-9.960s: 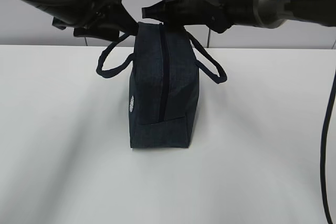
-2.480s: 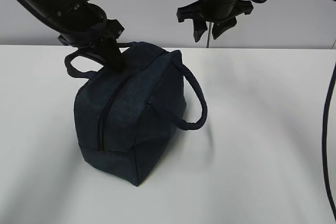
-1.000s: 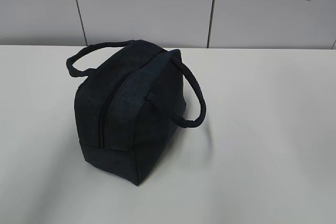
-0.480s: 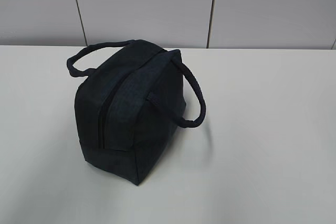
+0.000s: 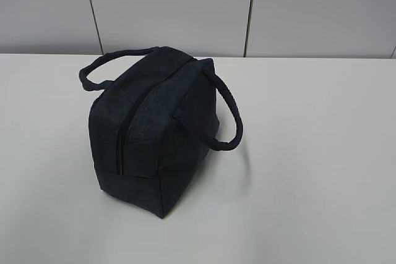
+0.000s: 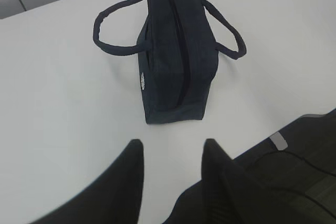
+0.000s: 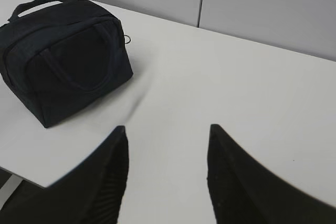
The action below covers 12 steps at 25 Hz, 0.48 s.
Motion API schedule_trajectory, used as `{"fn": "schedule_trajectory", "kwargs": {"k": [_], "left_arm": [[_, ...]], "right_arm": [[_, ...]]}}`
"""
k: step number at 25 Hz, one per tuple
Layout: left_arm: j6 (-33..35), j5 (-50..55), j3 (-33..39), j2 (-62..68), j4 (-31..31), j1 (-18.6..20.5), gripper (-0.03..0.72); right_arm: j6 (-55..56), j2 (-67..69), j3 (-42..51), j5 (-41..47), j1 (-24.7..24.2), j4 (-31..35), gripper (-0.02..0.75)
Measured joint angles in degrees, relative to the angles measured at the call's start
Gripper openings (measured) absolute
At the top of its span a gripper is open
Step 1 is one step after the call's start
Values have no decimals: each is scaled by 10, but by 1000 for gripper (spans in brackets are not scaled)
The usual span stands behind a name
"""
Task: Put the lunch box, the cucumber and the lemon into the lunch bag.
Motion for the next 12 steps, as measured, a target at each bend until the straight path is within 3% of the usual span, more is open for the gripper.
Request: {"fn": "schedule_trajectory", "kwargs": {"k": [12], "left_arm": [[29, -21, 152, -234, 2, 0, 240]], "right_arm": [[-2, -134, 107, -9, 0, 1, 369]]}}
